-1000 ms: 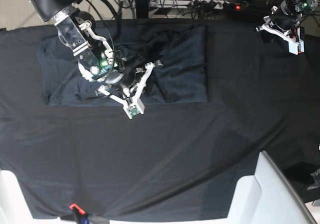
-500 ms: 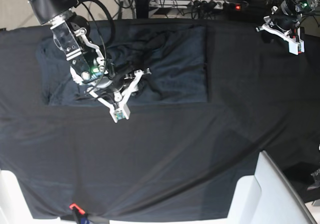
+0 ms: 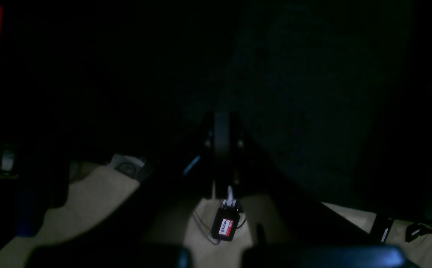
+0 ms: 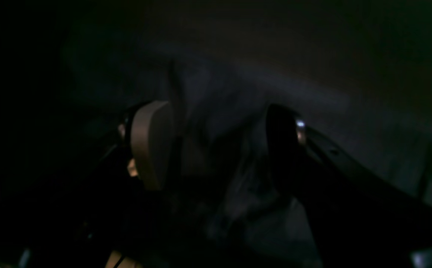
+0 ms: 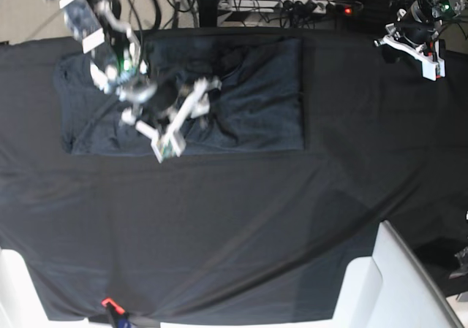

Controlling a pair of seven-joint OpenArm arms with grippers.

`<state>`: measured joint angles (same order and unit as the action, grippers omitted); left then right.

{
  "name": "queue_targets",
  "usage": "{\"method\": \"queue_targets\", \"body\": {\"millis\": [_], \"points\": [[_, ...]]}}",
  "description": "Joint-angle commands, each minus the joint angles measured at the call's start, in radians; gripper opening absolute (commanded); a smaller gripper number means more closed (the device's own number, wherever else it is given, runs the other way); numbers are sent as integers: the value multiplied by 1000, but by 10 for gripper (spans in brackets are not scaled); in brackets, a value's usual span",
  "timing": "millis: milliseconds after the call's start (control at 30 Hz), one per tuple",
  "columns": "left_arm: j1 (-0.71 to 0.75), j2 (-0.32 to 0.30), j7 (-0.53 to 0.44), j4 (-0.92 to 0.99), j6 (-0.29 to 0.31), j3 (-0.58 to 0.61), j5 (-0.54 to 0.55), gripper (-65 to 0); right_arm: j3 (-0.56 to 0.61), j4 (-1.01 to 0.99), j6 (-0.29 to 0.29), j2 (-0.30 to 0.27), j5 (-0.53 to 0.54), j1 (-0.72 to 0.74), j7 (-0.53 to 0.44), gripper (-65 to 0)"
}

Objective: Fold the T-shirt properly
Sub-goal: 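Press the right gripper into the shirt's middle and drag fabric, then move the right gripper to the collar edge and grasp the fabric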

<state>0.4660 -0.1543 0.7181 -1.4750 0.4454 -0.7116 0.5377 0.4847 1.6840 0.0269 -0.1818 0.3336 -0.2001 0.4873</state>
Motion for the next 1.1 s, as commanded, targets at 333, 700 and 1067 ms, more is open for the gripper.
{"method": "queue_targets", "body": {"millis": [333,700,1067], "points": [[3,-20,-15,-13,3,-6,11,-650,242,100,258,-37,0,-135,-118,-275],[-25,-46,-15,67,5,-7,11,-650,292,95,256,-45,6,-75,-26,-273],[-37,-46,-15,67,5,-7,11,-650,303,72,187,-5,8,-32,70,-273]]}}
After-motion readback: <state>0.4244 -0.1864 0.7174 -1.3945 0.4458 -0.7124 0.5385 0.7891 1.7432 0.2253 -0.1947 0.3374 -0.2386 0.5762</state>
